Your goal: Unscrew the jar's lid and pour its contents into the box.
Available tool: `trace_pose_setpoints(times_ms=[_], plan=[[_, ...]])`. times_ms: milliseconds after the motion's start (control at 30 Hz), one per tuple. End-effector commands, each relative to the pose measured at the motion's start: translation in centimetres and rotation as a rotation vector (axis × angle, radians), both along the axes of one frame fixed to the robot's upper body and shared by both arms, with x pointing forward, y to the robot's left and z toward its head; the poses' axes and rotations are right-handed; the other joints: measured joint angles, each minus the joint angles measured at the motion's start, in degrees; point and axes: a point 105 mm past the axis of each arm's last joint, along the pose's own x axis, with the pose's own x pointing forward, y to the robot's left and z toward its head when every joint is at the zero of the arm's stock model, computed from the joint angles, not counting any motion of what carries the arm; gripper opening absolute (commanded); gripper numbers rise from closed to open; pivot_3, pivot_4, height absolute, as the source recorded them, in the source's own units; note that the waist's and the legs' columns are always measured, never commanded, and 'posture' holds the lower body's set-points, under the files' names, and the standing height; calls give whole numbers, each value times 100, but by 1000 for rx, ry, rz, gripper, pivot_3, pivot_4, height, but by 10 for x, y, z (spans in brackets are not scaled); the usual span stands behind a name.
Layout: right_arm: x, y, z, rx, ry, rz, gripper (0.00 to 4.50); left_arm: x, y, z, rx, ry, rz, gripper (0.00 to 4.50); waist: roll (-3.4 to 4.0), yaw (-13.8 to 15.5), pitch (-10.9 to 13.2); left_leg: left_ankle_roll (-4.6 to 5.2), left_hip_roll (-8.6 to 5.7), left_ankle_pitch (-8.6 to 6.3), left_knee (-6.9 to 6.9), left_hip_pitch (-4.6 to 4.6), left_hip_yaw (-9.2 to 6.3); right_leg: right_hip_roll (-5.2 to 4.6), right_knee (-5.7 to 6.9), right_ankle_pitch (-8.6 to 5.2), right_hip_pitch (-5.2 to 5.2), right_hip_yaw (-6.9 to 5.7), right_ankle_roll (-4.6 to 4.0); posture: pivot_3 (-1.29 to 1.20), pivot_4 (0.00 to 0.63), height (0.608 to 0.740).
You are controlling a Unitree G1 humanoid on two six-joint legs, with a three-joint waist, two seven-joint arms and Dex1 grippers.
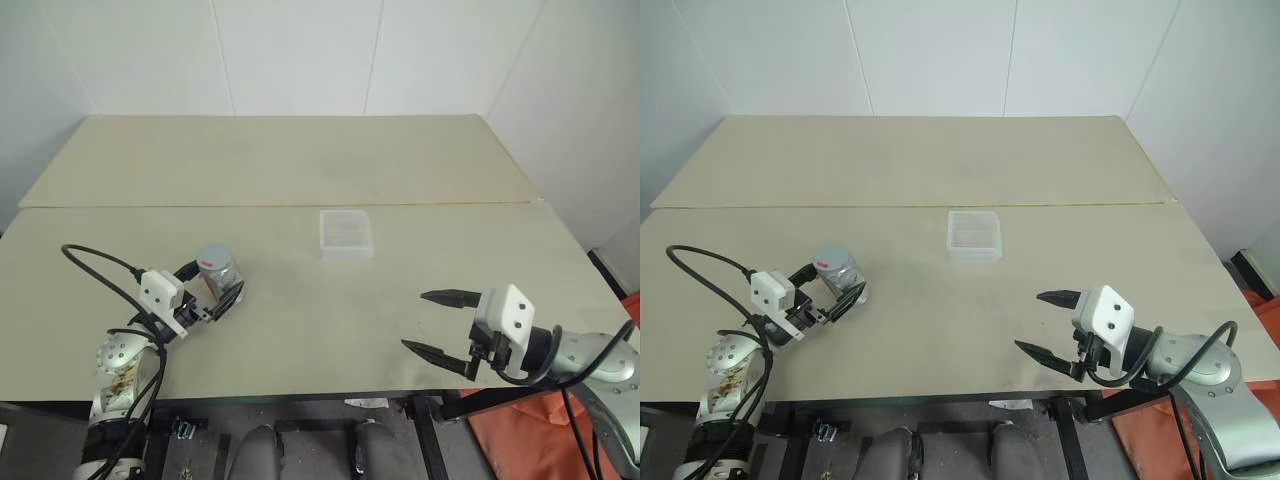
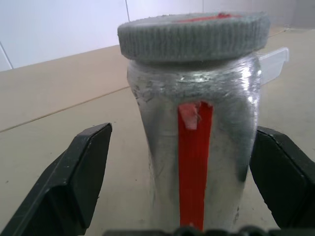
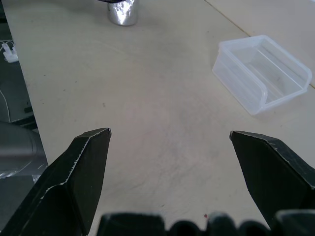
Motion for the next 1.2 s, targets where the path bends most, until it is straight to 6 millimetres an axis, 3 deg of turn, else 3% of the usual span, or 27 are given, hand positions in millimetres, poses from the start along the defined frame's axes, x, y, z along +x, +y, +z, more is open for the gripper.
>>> trace_pose_setpoints(times_ms=[33, 400, 500, 700, 867, 1033, 1200], plan=[[-1, 0, 12, 6, -40, -17, 4500, 3, -1, 3, -9, -8, 14, 4467, 0, -7, 0, 0, 0, 0, -2, 0, 0, 0, 0, 0, 0, 0, 0, 0, 150, 740], [-2, 1, 11, 20, -30, -37, 4500, -5, -9, 4, -44, 8, -6, 4467, 0, 7, 0, 0, 0, 0, -2, -1, -1, -1, -2, -4, -1, 0, -6, 0, 150, 740], [-2, -1, 10, 0, -35, -25, 4500, 0, -8, 9, -71, 5, 4, 3903, 0, 8, 0, 0, 0, 0, -2, 0, -2, 0, -1, -7, -1, 0, -13, 0, 150, 740], [3, -5, 16, 26, -10, -51, 4500, 4, -11, 6, -66, 6, 3, 2139, 0, 9, 0, 0, -1, 0, 0, -1, -2, -1, -3, -6, 0, 0, -11, 0, 150, 740], [6, -5, 20, 4, -36, -38, 4500, 6, -16, 6, -74, 9, -5, 1975, 0, 13, 0, 0, -2, 0, -1, -2, -3, 0, -3, -4, 0, 0, -7, 0, 150, 740], [18, 18, 39, 94, -90, -46, 4500, -4, -27, 18, -83, -4, -56, 1975, 0, -17, 0, 0, -2, 0, 1, -1, -2, -1, -2, -5, 1, 1, -9, 0, 150, 740], [21, 64, 60, 344, -59, 10, 4500, -9, -40, 29, -51, -15, -118, 1975, 0, -12, 0, 0, 5, 0, -9, -3, -9, 9, 2, 0, -6, 1, -6, 0, 150, 740]])
